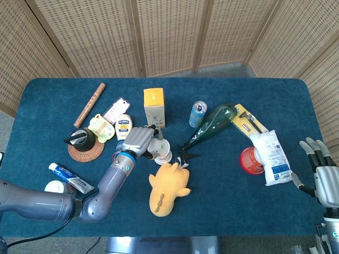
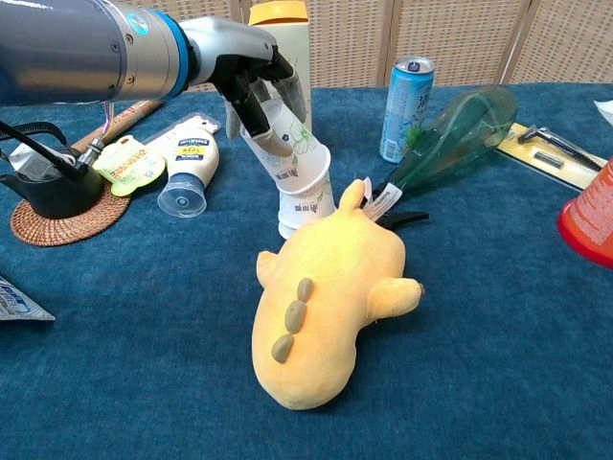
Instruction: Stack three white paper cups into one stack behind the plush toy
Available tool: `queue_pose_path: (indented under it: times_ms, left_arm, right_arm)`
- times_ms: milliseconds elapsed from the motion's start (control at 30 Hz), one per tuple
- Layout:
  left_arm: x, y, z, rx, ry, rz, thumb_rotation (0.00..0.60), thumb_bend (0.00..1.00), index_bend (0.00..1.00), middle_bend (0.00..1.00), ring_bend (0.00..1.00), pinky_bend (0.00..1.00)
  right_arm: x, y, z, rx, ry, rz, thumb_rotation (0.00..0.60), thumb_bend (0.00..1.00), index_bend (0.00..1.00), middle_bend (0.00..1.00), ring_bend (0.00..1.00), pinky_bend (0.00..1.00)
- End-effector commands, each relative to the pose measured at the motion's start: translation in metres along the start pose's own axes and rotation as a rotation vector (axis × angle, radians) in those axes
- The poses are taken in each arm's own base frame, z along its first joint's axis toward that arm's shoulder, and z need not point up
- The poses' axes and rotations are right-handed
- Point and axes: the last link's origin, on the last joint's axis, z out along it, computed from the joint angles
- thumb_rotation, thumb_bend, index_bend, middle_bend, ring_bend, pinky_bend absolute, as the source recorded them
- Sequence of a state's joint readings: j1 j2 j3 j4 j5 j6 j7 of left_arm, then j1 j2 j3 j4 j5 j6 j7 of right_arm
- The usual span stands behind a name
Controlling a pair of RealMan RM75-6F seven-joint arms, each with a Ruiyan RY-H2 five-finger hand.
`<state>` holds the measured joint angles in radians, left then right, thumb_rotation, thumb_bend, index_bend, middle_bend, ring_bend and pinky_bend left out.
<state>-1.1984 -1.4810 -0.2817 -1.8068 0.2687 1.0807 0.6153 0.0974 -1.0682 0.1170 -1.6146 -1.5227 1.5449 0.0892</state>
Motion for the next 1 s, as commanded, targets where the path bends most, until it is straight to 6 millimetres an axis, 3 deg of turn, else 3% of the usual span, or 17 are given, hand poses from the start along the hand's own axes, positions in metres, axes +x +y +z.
queue_pose_path:
  times_ms: [33, 267, 433, 633, 1000]
  left_arm:
    - [-0.003, 0.000, 0.000, 0.004, -0.013, 0.008, 0.600, 0.30, 0.33, 0.18, 0.23, 0.54]
    - [-0.006, 0.002, 0.002, 0.008, -0.014, 0.012, 0.600, 0.30, 0.26, 0.15, 0.21, 0.54]
    - [-0.007, 0.005, 0.005, -0.008, 0.008, 0.017, 0.600, 0.30, 0.15, 0.01, 0.08, 0.50]
    - [-0.009, 0.015, 0.009, -0.050, 0.066, 0.008, 0.600, 0.29, 0.01, 0.00, 0.00, 0.44]
    - [-0.006, 0.018, 0.006, -0.099, 0.134, -0.019, 0.600, 0.29, 0.00, 0.00, 0.00, 0.42]
  right_arm:
    - [0.000, 0.000, 0.000, 0.000, 0.000, 0.000, 0.600, 0.33, 0.10, 0.00, 0.00, 0.37]
    - [0.000, 0.000, 0.000, 0.001, -0.001, 0.000, 0.600, 0.34, 0.10, 0.00, 0.00, 0.37]
    - [-0.001, -0.001, 0.000, 0.003, -0.004, -0.002, 0.600, 0.34, 0.10, 0.00, 0.00, 0.37]
    - [-0.001, -0.001, -0.001, 0.003, -0.007, -0.001, 0.600, 0.34, 0.10, 0.00, 0.00, 0.37]
    - [-0.003, -0.001, -0.001, 0.003, -0.012, -0.002, 0.600, 0.34, 0.10, 0.00, 0.00, 0.37]
